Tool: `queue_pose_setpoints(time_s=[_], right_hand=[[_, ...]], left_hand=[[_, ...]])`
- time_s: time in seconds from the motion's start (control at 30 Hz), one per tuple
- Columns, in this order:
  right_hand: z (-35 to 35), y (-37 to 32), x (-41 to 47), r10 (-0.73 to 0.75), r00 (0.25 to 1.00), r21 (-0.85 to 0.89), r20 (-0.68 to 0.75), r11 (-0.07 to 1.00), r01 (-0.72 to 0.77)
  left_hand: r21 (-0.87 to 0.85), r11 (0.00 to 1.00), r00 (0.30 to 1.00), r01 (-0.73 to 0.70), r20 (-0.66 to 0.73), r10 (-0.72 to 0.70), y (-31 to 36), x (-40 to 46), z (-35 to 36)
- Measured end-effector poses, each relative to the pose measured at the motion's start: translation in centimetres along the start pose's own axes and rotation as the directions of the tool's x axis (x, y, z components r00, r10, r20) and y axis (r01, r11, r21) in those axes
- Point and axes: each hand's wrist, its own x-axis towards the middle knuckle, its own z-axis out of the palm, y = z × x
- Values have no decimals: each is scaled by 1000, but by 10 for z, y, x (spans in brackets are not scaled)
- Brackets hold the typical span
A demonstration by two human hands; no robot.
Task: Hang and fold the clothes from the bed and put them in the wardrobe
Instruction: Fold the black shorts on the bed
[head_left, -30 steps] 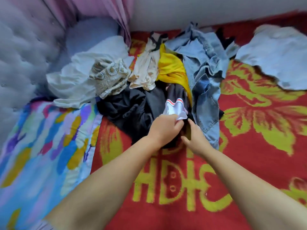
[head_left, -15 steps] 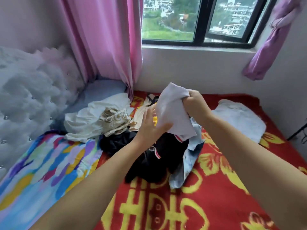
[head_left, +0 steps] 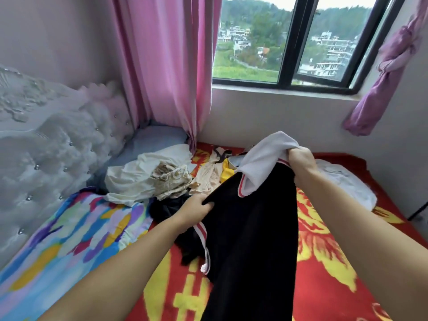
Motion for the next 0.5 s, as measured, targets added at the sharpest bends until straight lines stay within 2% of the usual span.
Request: queue_pose_setpoints(time_s=[0.07, 0.13, 0.2, 0.23, 0.3, 0.33, 0.37, 0.43, 0.47, 0.5], right_hand=[[-12, 9, 3, 4, 999, -40, -32, 999, -5], [-23, 17, 5, 40, 999, -108, -17, 993, -41], [-29, 23, 1, 95, 988, -274, 124, 960, -58], [-30, 24, -4, 126, 965, -419, 230, 908, -19], [-26, 20, -21, 203, 885, -696, 418, 698, 169], [-21, 17, -32, 240, 838, -762, 490, 585, 278], [-15, 14, -44, 292, 786, -782, 545, 516, 350], [-2, 15, -67, 427, 673, -774, 604, 515, 368], [3, 20, -76, 459, 634, -763, 623, 534, 363], [8, 26, -84, 451, 628, -752, 635, 550, 365]], left_hand=[[-160, 985, 998, 69, 8, -68, 4, -2, -9], [-376, 916, 989, 141, 7, -150, 18, -1, -16], [-530, 828, 978, 182, 13, -207, 36, 3, -18], [-572, 798, 975, 190, 13, -223, 46, 5, -17], [-631, 752, 967, 192, -8, -253, 66, 7, -10], [-679, 707, 963, 199, 0, -271, 73, 8, -6], [-737, 640, 955, 217, 24, -296, 80, 9, -3], [-840, 473, 932, 266, 98, -350, 92, 9, 2], [-872, 396, 920, 287, 135, -369, 98, 10, 4], [-900, 323, 911, 293, 161, -379, 105, 9, 7]])
